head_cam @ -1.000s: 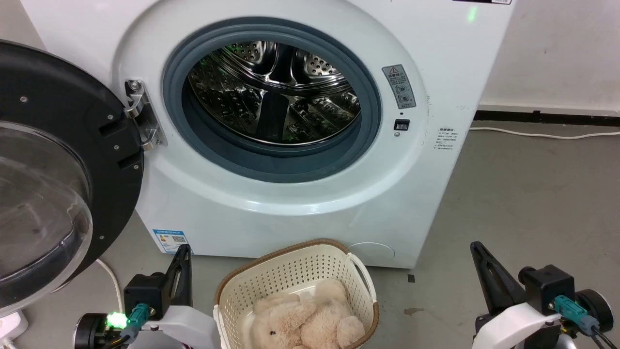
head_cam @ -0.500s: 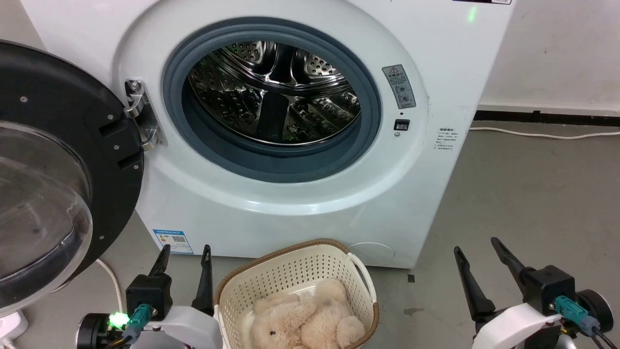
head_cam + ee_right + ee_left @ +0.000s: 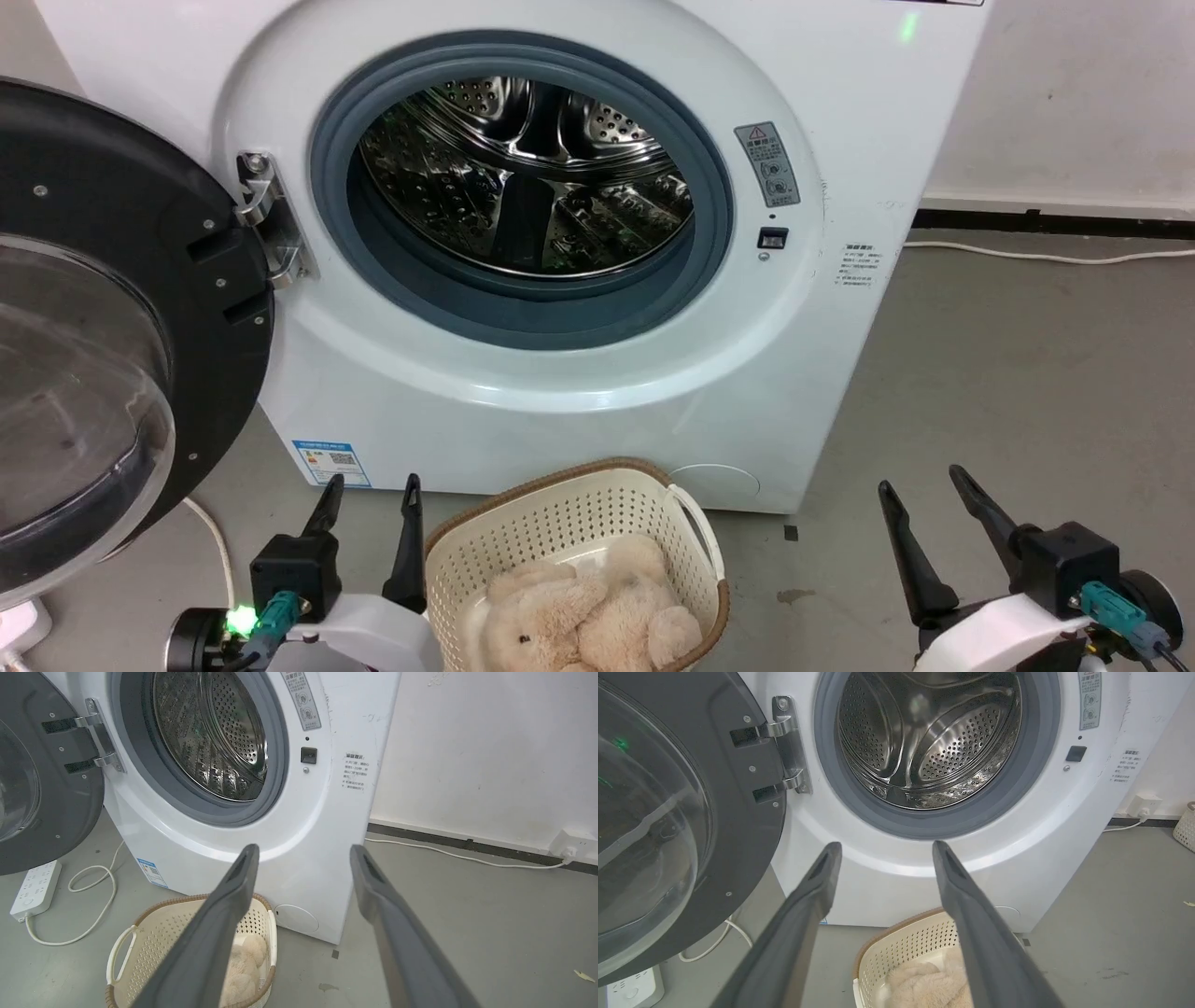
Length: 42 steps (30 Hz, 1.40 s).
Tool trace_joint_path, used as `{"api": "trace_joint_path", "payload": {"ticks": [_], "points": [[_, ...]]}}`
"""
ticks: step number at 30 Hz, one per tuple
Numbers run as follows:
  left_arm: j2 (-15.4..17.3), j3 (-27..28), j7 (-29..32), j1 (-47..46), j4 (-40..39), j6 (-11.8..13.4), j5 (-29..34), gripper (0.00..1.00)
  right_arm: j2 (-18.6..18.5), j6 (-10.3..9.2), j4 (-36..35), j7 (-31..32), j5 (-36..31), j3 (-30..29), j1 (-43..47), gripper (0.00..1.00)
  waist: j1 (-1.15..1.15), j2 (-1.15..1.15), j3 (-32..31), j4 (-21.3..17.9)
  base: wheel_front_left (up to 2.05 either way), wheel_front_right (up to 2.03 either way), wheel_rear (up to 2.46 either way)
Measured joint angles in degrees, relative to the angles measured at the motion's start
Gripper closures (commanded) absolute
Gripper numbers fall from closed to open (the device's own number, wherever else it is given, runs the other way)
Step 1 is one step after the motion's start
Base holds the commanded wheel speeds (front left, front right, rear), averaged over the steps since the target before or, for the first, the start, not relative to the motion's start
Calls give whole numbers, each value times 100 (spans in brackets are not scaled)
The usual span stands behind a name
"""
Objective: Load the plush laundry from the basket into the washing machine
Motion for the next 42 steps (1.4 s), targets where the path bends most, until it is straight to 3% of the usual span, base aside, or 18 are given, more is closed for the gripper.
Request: {"api": "trace_joint_path", "payload": {"ticks": [13, 31, 42], "points": [[0, -224, -158, -255, 428, 33, -281, 0, 0, 0, -44, -124, 165, -42, 4, 0, 0, 0, 233, -52, 0, 0, 0], [-2, -731, -293, -1296, 1830, 188, -761, 0, 0, 1, -122, -337, 457, -225, -23, 0, 1, 0, 1067, -294, 0, 0, 0], [-5, -1102, 289, -2056, 2772, 218, -1032, 0, 0, 0, -189, -494, 616, -323, -76, 0, 0, 0, 1689, -397, 0, 0, 0]]}}
